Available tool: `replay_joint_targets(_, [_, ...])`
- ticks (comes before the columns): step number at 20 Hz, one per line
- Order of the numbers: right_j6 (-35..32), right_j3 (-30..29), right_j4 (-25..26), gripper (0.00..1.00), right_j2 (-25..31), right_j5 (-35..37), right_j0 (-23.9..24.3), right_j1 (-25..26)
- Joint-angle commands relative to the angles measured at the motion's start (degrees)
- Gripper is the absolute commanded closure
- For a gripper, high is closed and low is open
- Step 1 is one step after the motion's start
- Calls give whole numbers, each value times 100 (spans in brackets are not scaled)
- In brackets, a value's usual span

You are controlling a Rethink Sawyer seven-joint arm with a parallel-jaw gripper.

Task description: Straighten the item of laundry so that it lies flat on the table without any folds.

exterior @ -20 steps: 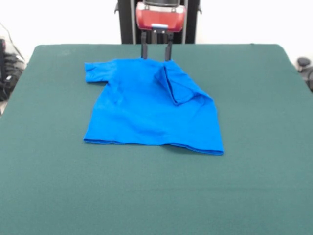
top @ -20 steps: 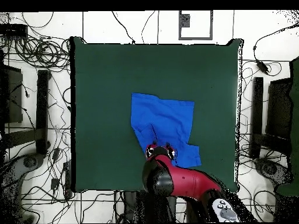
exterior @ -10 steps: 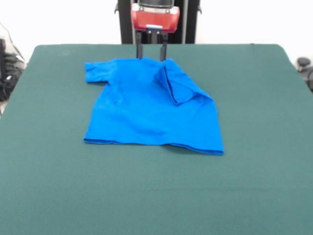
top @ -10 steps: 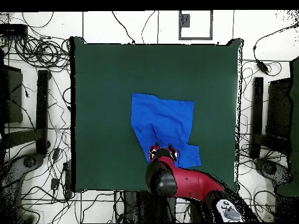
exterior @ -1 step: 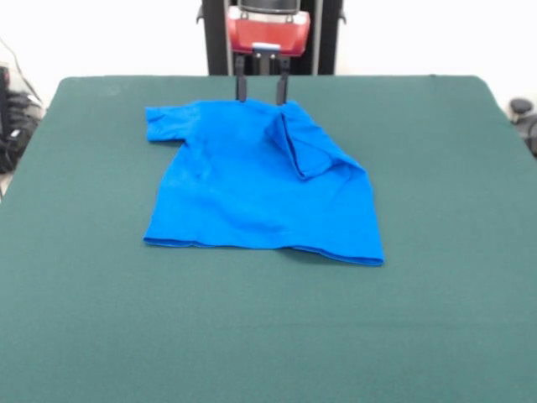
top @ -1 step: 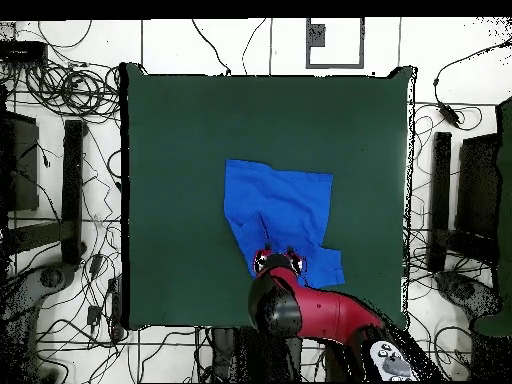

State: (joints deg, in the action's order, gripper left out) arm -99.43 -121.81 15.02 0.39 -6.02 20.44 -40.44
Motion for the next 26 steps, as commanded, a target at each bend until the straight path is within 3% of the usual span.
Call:
replay_joint_targets(1, [-647,164,-10,0,673,484,-286,326])
replay_joint_targets(26, [-711,292,97,0,519,4,-397,764])
